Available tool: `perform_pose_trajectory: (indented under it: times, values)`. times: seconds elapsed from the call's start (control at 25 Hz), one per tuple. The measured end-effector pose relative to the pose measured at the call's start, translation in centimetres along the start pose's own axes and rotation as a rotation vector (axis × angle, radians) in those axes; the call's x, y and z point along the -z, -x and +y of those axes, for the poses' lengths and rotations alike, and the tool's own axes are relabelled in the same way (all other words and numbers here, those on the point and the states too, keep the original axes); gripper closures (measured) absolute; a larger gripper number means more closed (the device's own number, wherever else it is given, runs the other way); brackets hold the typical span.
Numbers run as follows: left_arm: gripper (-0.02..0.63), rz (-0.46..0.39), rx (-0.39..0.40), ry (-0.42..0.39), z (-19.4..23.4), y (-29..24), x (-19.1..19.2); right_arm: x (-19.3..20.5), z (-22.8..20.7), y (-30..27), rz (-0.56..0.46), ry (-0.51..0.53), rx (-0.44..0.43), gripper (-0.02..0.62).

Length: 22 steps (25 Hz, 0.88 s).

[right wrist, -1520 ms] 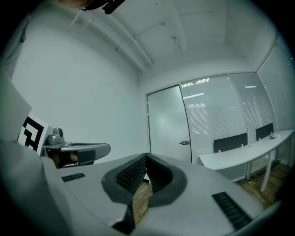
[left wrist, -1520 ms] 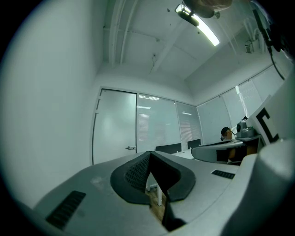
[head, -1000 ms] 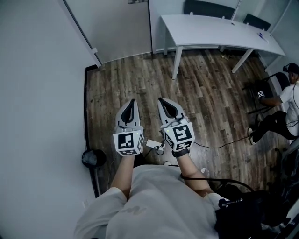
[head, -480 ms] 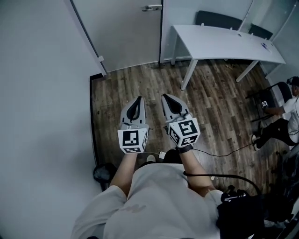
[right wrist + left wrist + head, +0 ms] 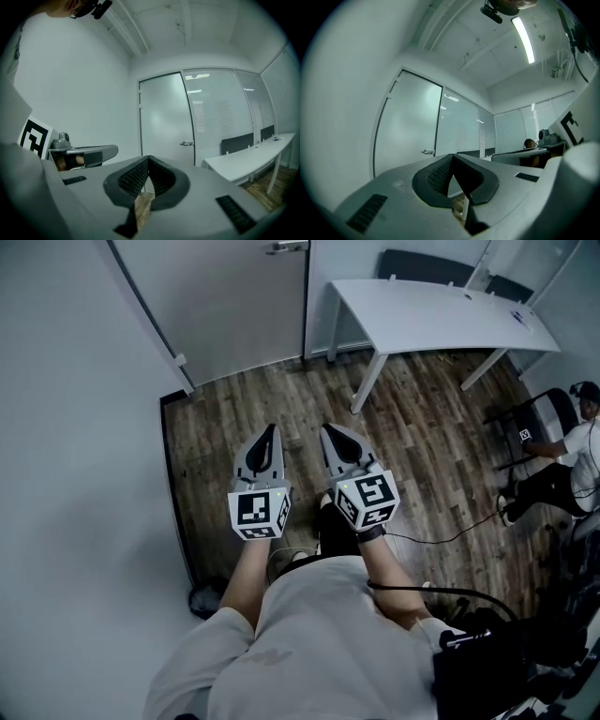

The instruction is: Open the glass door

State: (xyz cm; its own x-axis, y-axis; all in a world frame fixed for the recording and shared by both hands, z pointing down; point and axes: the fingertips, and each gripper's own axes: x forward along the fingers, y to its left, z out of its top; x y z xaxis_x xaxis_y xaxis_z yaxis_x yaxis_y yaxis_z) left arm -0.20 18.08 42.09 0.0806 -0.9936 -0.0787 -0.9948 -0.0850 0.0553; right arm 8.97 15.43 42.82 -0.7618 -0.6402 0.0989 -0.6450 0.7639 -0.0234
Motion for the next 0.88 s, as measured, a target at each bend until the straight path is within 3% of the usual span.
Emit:
perform_pose_trajectory:
  times: [0.28,0.64,0.88]
  values:
    - [0.604,0.013,-0.003,-0.014,2.2,-7.5,2.2,0.7,-5.2,-7.8,-0.026,-0.003,-0.021,0.592]
    - [0.604,-0.005,0.008,-0.046,4.1,-26.0,1.4,-2.4,-17.1,-20.2,-0.046,0.003,-0.043,0.592]
    - [0.603,0.001,0.001,-0.044,5.5,-34.3,1.0,-4.4,-23.9,-26.6,-0.057,-0.012,-0.041,0.592]
